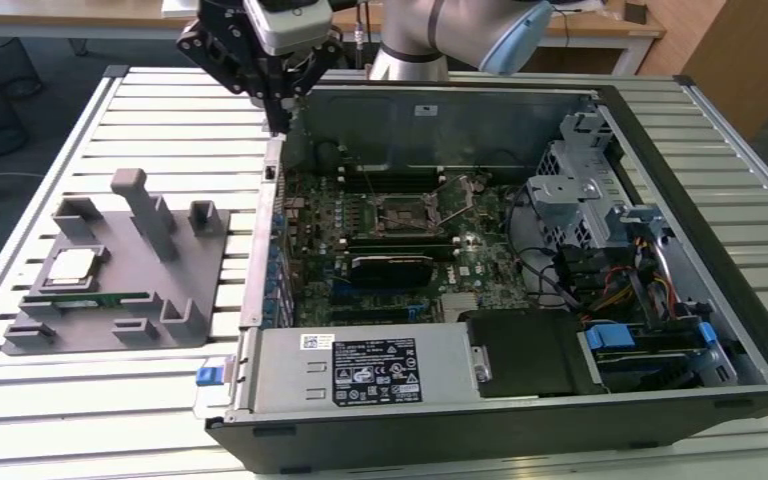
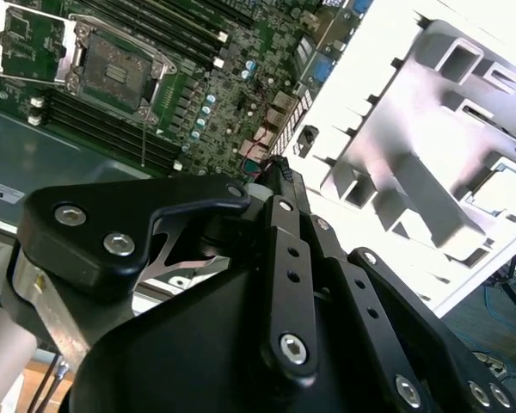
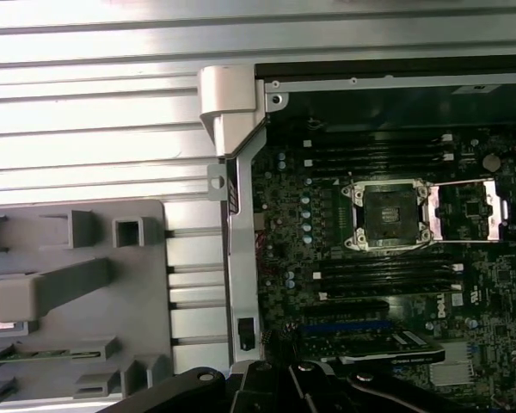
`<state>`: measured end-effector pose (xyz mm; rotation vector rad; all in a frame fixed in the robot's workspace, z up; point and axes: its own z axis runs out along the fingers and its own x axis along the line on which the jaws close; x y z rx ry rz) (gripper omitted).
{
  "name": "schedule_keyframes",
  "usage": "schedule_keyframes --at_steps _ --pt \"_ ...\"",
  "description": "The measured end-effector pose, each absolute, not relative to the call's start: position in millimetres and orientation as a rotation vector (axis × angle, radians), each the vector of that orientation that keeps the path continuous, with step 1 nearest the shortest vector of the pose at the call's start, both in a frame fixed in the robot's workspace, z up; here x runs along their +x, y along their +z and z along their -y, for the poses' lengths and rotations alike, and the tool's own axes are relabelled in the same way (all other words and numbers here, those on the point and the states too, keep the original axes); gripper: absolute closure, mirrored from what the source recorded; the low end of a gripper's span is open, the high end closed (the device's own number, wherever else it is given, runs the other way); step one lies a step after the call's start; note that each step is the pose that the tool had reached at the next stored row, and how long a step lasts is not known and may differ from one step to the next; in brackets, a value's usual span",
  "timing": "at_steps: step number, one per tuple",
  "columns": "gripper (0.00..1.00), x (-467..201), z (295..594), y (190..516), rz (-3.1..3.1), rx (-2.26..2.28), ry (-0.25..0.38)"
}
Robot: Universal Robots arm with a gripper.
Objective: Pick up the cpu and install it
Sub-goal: 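Reach for the cpu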
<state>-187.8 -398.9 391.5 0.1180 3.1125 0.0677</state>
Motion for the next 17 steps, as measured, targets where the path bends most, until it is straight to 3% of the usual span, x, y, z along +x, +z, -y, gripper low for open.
schedule_keyframes --at_steps 17 --pt "0.89 -197.3 399.0 391.2 -3.113 0.118 0.068"
